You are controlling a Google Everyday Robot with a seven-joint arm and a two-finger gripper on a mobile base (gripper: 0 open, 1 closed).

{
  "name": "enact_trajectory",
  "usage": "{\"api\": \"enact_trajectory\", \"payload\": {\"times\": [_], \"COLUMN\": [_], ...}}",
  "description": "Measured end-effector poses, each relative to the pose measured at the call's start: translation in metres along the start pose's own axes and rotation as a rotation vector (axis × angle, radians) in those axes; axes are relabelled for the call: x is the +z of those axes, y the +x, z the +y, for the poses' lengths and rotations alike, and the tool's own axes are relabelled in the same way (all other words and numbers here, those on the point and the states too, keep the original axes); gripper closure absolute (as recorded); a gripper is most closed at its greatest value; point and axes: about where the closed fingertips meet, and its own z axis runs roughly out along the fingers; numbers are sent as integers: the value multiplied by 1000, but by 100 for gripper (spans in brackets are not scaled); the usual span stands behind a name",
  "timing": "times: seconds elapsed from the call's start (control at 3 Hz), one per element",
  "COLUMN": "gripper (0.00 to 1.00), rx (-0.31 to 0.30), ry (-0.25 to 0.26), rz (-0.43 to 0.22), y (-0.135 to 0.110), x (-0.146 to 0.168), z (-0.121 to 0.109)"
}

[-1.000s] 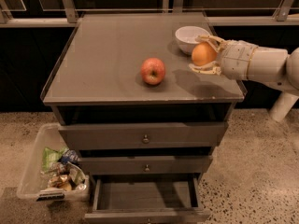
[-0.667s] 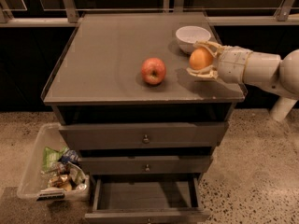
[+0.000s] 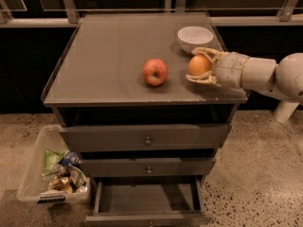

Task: Pick orange from bottom drawer and place on counter

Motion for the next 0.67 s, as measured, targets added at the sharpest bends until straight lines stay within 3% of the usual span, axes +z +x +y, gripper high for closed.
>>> {"api": "enact_trajectory", "payload": {"times": [0.67], "gripper": [36], "rx": [0], "ry": [0], "rz": [0], "y": [0], "x": [0], "z": [0]}}
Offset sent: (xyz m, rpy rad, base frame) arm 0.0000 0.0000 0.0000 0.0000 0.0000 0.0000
